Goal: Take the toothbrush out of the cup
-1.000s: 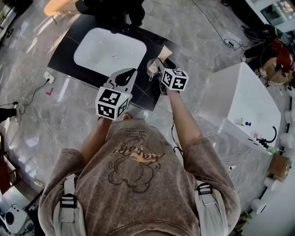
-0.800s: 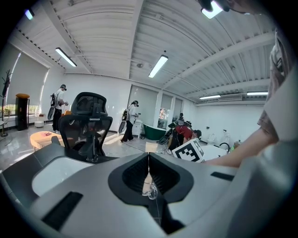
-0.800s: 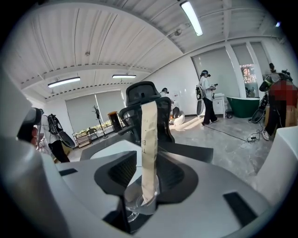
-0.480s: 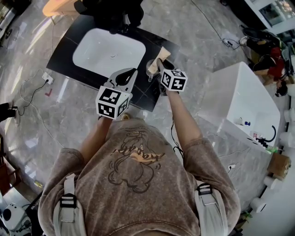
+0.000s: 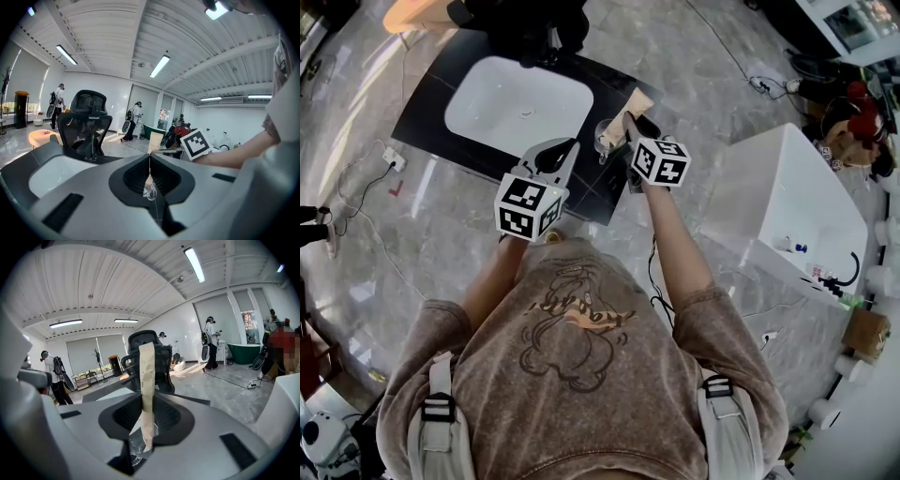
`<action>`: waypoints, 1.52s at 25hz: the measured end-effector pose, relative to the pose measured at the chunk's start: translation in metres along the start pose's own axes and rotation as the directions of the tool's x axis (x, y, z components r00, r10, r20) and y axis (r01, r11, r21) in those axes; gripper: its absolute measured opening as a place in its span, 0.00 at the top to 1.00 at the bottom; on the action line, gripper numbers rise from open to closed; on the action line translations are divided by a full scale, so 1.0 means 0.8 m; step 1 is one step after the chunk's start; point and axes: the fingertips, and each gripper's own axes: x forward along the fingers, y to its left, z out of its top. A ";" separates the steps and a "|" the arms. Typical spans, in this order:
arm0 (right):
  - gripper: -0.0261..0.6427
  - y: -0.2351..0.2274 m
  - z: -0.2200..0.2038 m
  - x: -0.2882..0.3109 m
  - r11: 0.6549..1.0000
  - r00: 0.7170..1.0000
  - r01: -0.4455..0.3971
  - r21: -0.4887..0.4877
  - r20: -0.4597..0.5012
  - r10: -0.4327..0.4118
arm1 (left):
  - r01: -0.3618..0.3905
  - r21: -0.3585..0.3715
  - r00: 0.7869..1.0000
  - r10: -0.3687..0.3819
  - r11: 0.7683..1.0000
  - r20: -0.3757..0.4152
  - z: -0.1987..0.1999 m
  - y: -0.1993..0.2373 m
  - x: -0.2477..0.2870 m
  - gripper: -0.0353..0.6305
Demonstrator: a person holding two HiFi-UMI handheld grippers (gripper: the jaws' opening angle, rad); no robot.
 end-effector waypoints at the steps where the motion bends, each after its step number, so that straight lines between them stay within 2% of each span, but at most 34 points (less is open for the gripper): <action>1: 0.83 0.002 0.008 -0.005 1.000 1.000 0.001 -0.002 0.009 -0.001 | 0.002 -0.001 1.000 -0.002 1.000 -0.001 -0.001 -0.001 0.000 0.92; 11: 0.83 0.022 0.111 -0.065 0.998 0.994 0.008 -0.063 0.105 -0.002 | 0.025 -0.009 1.000 -0.025 1.000 -0.003 -0.003 -0.011 0.005 0.92; 17: 0.83 0.036 0.136 -0.109 0.997 0.990 0.007 -0.082 0.143 0.004 | 0.033 -0.012 0.999 -0.033 0.999 0.000 -0.005 -0.018 0.007 0.92; 28: 0.83 0.064 0.103 -0.203 0.996 0.989 -0.006 -0.085 0.147 0.018 | -0.018 -0.018 1.000 0.018 1.000 0.018 -0.006 -0.040 -0.002 0.92; 38: 0.83 0.082 0.024 -0.278 0.998 0.994 -0.018 -0.065 0.110 0.025 | -0.050 -0.011 0.999 0.050 0.999 0.016 -0.023 -0.078 -0.037 0.92</action>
